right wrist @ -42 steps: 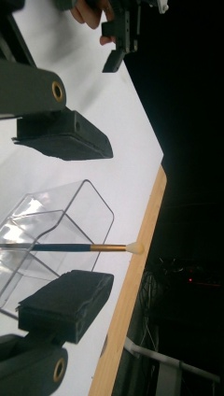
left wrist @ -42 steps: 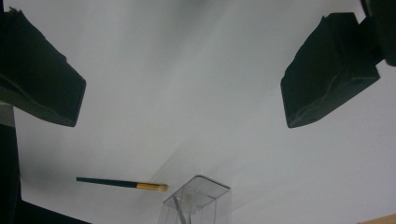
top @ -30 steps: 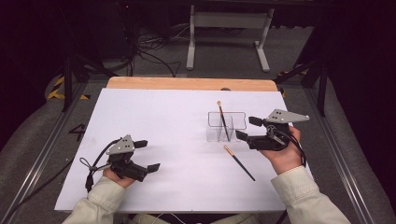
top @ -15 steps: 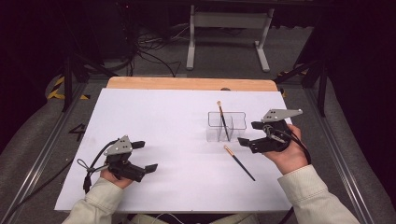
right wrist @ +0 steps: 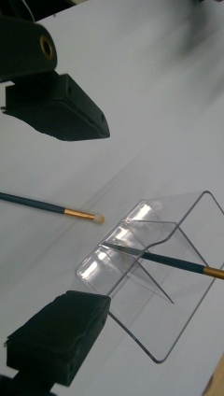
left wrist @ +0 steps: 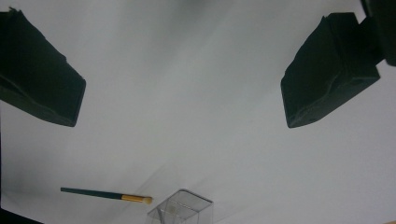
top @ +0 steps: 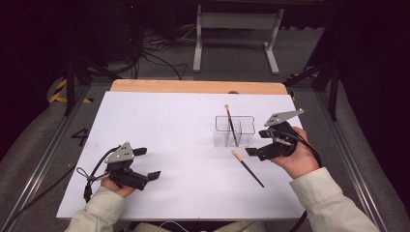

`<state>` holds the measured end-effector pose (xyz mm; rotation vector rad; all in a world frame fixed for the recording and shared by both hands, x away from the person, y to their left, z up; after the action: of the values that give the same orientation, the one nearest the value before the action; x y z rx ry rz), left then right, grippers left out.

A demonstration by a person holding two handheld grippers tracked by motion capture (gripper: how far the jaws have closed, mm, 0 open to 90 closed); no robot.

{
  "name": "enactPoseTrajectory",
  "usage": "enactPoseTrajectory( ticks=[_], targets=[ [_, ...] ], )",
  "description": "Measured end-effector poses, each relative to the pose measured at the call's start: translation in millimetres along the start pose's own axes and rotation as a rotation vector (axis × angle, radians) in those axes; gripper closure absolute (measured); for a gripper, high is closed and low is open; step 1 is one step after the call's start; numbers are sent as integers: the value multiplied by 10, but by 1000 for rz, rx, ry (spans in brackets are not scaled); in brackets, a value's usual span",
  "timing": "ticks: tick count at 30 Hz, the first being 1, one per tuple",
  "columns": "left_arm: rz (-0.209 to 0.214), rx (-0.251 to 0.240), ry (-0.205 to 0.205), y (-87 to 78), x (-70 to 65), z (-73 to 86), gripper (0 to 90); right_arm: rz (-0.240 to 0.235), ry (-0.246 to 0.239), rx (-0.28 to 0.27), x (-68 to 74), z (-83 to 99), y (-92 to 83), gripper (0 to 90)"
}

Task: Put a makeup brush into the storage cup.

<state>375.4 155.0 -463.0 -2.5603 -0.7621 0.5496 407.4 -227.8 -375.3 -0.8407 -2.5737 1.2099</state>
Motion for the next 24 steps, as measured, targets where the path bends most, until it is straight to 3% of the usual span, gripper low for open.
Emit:
enactPoseTrajectory(
  ticks=[7,15,24],
  targets=[
    [-9,-20,12,0,-10,10,4,-36,-8,89,12,33,108,162],
    [-15,-26,15,-1,21,12,3,-57,-1,125,16,46,183,136],
    [-29,-43,14,-8,55,8,3,-74,4,205,25,107,288,167]
  ],
)
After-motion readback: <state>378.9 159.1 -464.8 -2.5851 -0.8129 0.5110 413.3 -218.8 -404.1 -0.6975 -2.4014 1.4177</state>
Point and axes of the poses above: each handheld gripper's, and its own axes: y roughly forward along the jaws, z roughly out of its underside, x roughly to its left, the point moved 6 cm from there along y, roughly forward along the jaws, and after that the axes turned 10 degrees about -y, right-handed, at the moved point
